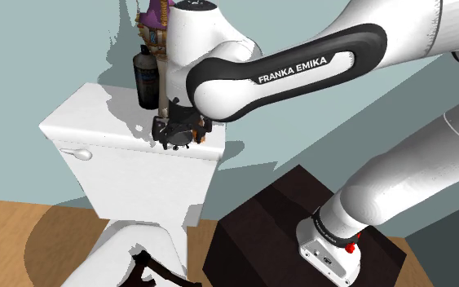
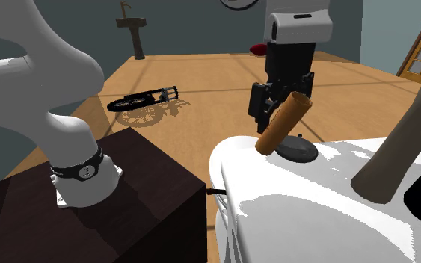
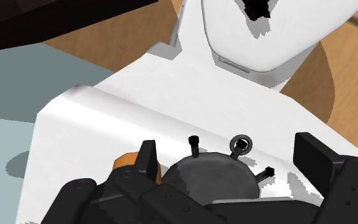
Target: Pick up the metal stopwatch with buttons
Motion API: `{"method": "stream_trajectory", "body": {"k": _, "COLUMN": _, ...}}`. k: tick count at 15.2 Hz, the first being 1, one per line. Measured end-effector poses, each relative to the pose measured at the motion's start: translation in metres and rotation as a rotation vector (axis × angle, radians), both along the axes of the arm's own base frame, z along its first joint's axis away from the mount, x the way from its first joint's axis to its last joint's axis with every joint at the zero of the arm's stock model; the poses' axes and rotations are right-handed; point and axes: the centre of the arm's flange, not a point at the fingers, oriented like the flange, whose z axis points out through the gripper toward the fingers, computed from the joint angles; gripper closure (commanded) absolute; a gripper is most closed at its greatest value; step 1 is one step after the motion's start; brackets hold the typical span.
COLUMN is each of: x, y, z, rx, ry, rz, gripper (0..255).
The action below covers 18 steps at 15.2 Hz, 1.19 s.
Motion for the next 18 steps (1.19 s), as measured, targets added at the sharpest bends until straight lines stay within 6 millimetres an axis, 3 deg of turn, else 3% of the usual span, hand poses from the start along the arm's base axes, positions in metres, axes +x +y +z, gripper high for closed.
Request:
{"method": "stream_trajectory", "body": {"k": 2, "x": 0.0, "y": 0.0, "z": -0.01, "rx": 0.0, "ry": 0.0, "rz": 0.0, "gripper": 0}}
{"method": "stream_trajectory", "body": {"k": 3, "x": 0.001, "y": 0.0, "z": -0.011, "rx": 0.0, "ry": 0.0, "rz": 0.0, "gripper": 255}}
{"method": "stream_trajectory", "body": {"k": 13, "x": 0.001, "y": 0.0, "z": -0.013, "rx": 0.0, "ry": 0.0, "rz": 0.0, "gripper": 255}}
{"method": "stream_trajectory", "body": {"k": 18, "x": 0.001, "y": 0.0, "z": 0.007, "rx": 0.0, "ry": -0.001, "rz": 0.0, "gripper": 255}}
